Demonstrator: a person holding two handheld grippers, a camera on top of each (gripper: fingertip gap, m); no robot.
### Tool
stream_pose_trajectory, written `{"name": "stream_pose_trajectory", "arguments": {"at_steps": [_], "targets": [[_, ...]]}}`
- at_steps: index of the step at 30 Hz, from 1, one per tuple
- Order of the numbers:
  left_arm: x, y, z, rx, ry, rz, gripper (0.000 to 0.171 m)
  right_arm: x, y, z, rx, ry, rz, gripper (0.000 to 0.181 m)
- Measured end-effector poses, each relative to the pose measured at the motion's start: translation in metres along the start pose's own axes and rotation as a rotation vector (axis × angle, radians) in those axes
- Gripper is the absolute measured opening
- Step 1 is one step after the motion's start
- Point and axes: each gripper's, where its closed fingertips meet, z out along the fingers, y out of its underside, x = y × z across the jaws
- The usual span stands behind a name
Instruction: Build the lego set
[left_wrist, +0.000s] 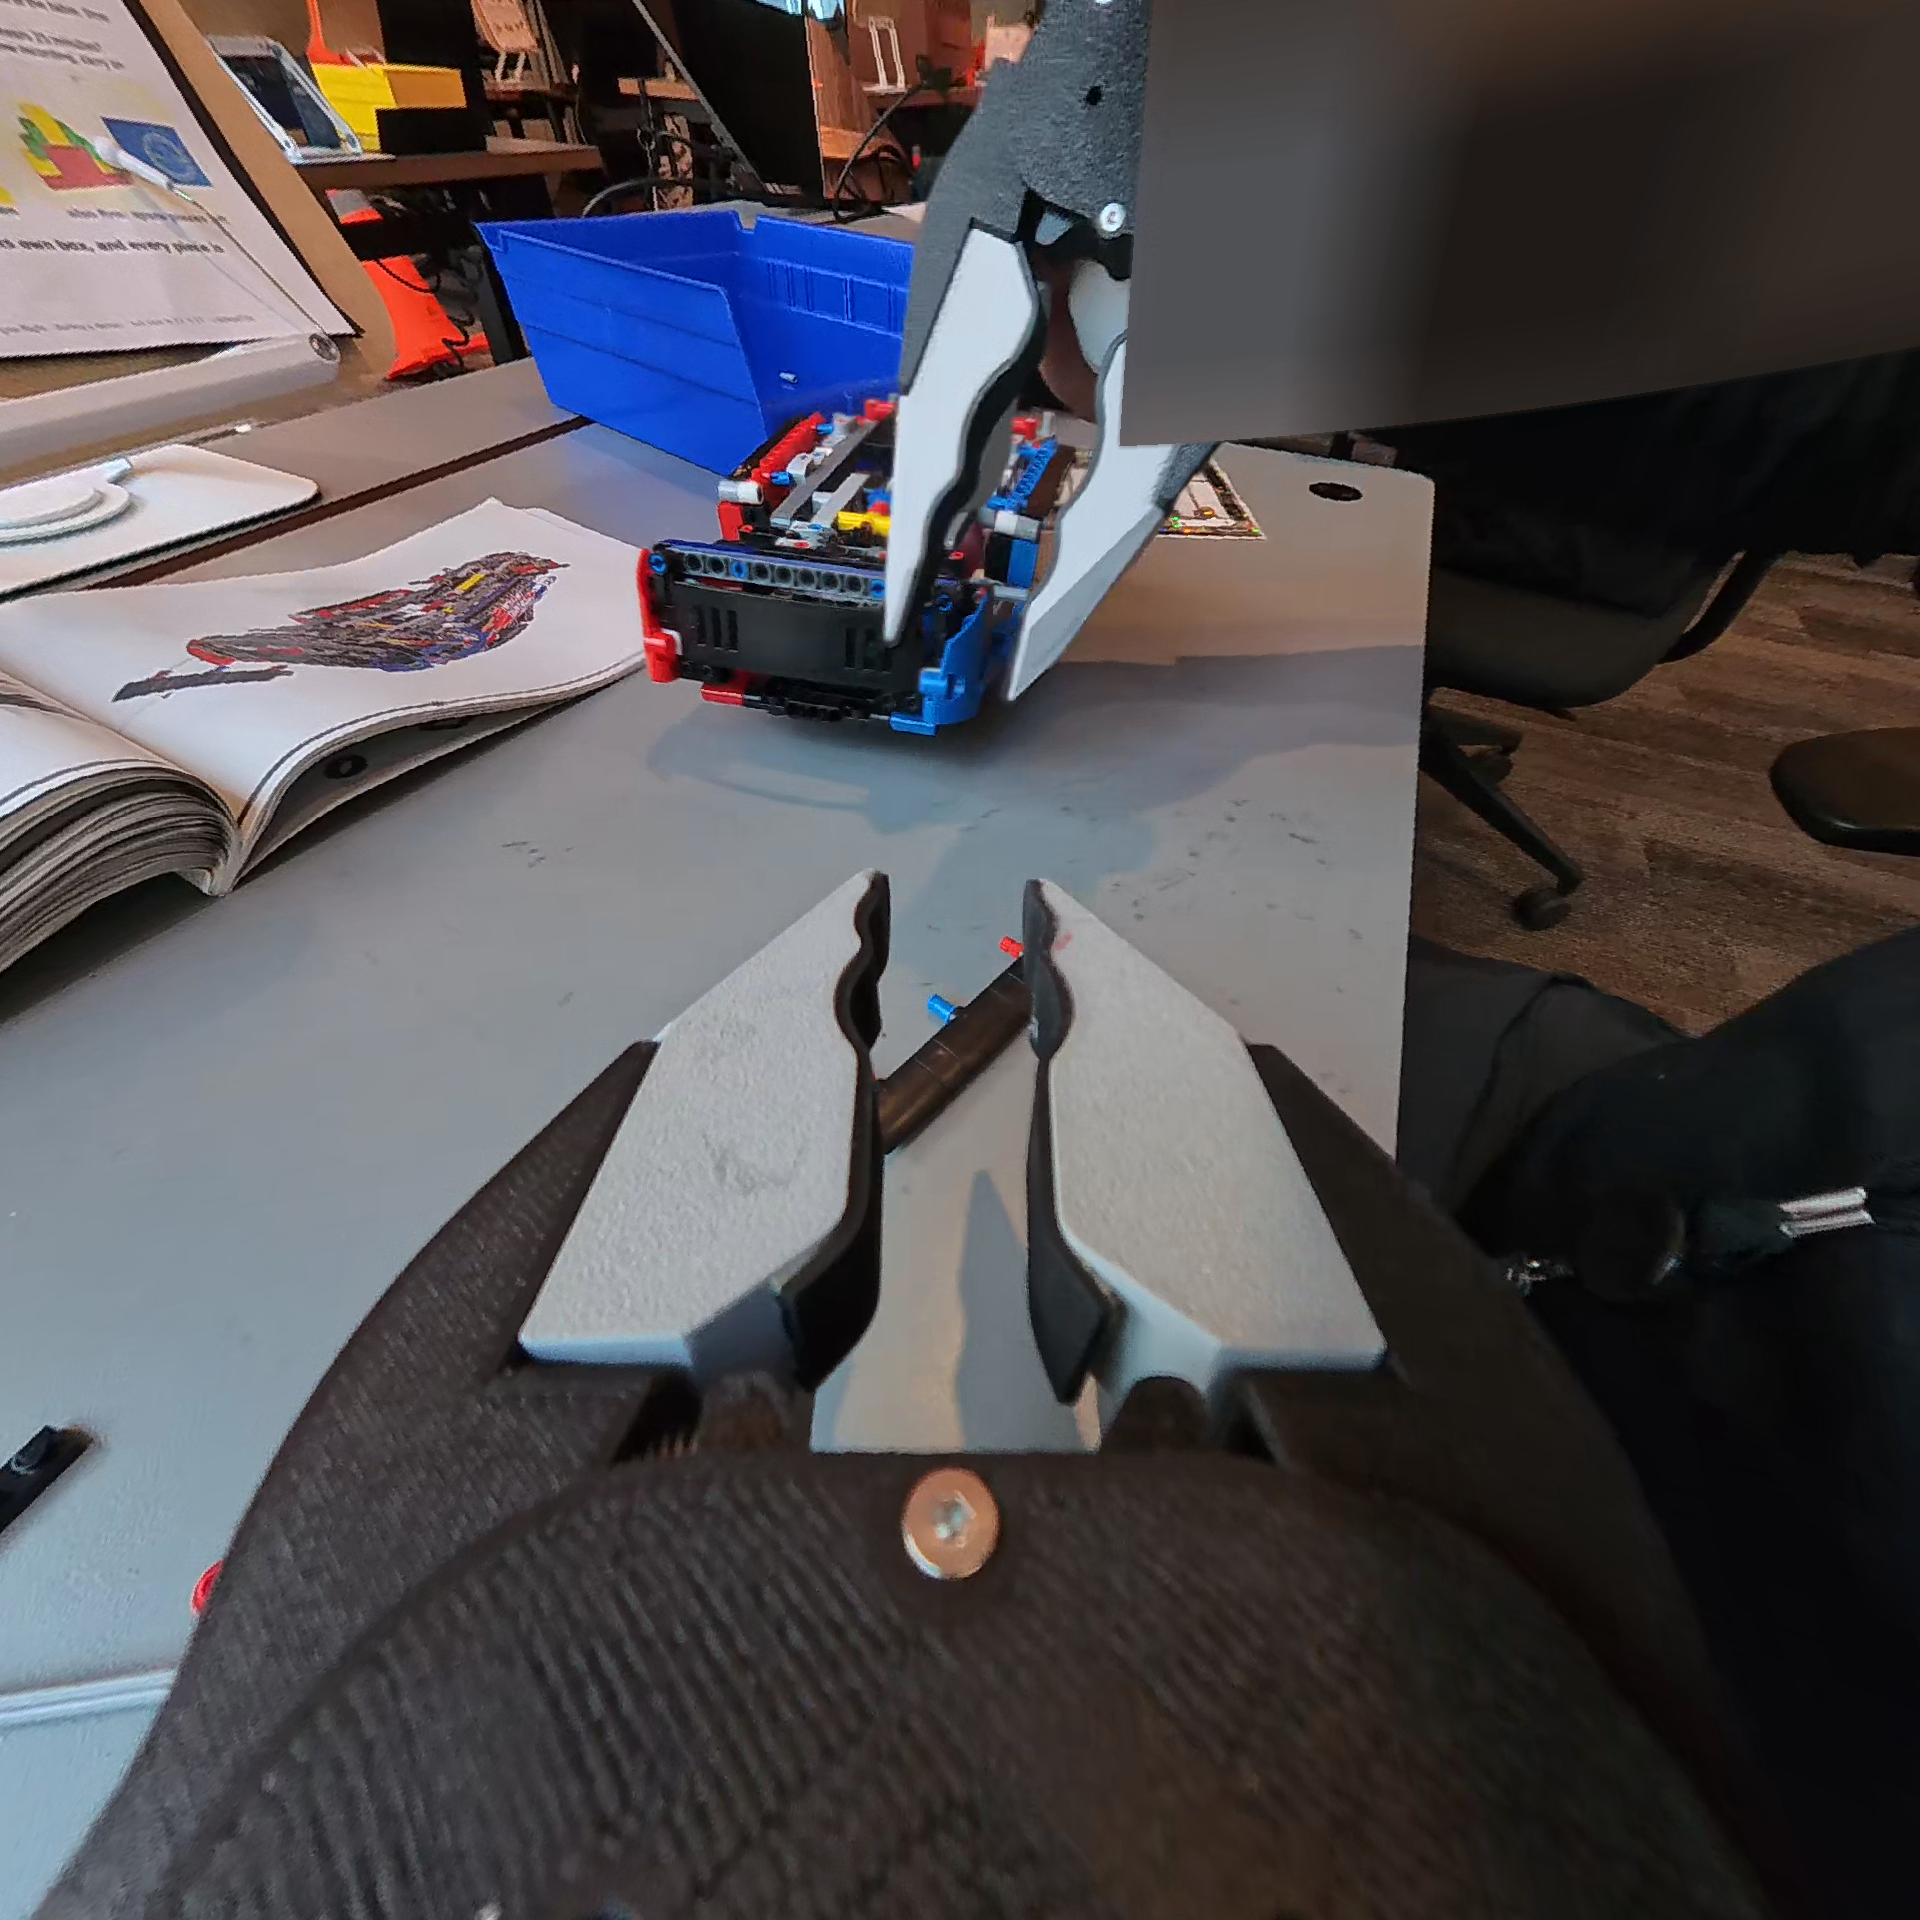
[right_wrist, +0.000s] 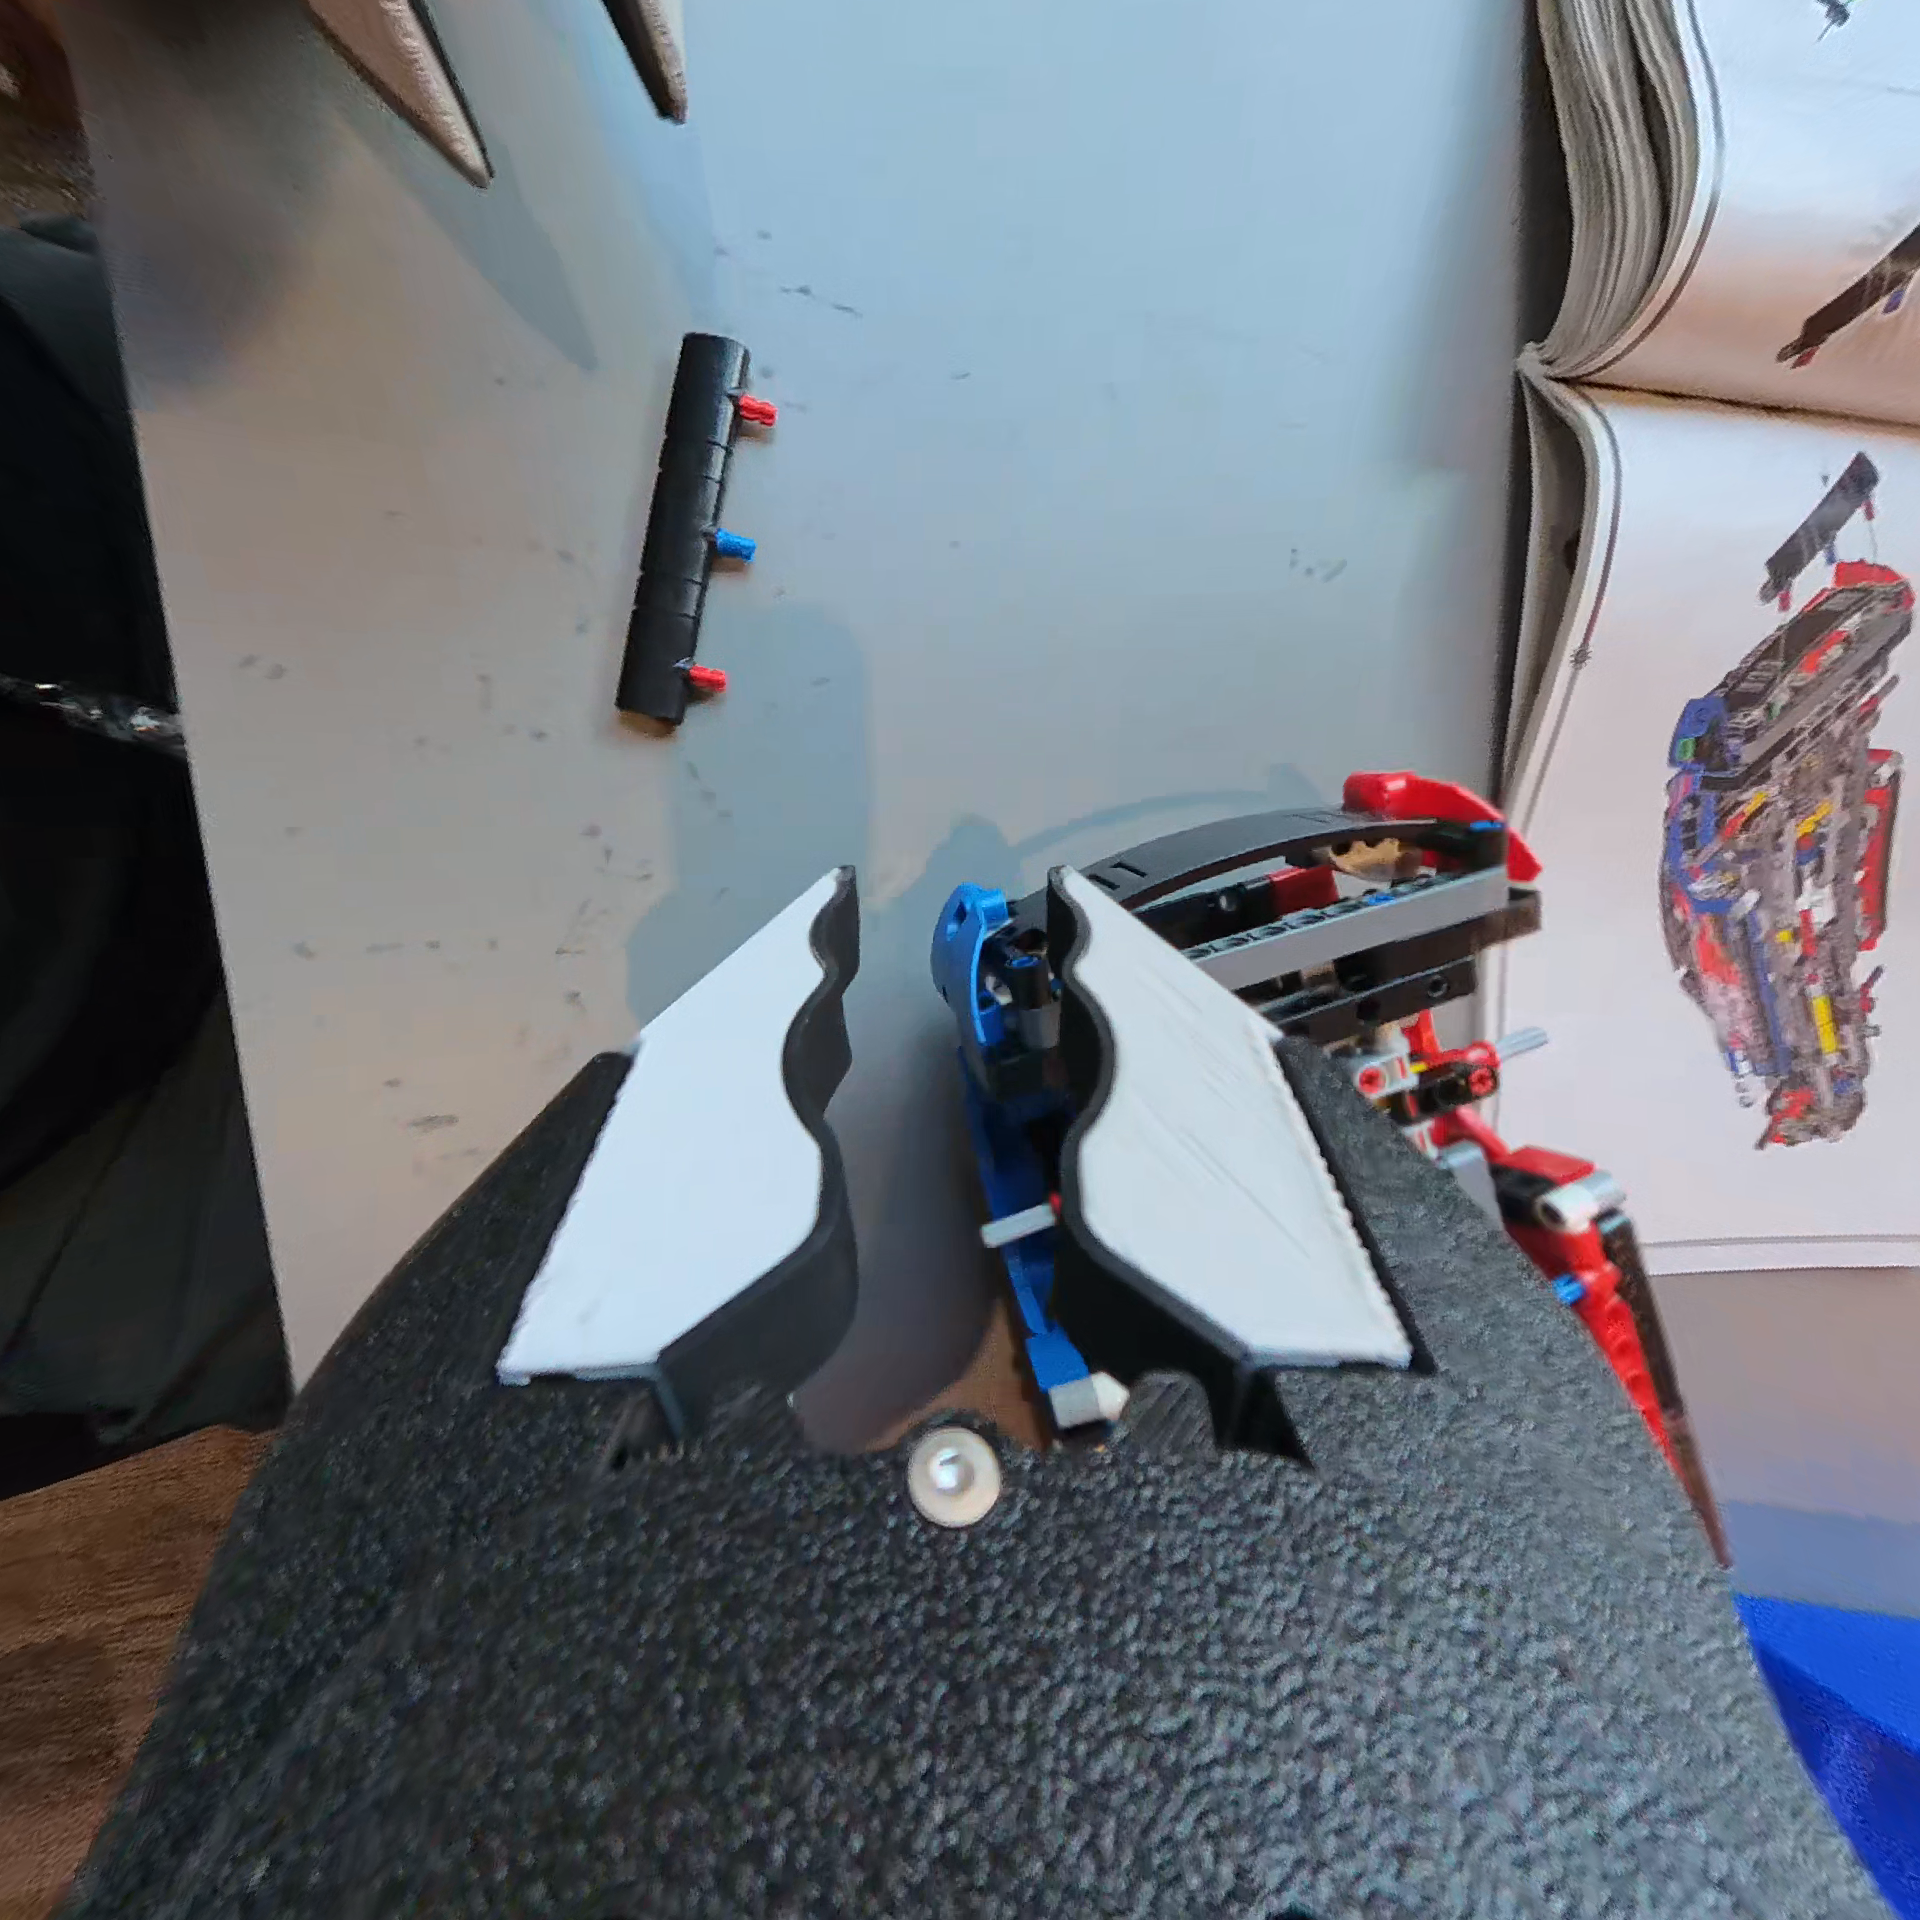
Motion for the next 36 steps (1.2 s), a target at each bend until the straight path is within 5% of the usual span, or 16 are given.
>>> {"name": "stream_pose_trajectory", "arguments": {"at_steps": [10,20,29,36], "targets": [[-0.001,0.0,0.0,-0.001,0.008,-0.016,0.023,-0.036,0.038,-0.027,0.009,-0.011,0.072,0.026],[-0.003,0.002,0.002,-0.014,-0.019,-0.003,0.022,-0.044,0.061,-0.056,0.184,0.083,0.141,0.029],[-0.014,0.002,0.002,-0.011,-0.082,-0.021,0.023,0.02,0.091,-0.123,0.627,0.51,0.251,0.027],[-0.035,0.002,-0.001,0.001,-0.17,-0.106,0.03,0.062,0.125,-0.129,0.758,0.711,0.358,0.027]]}}
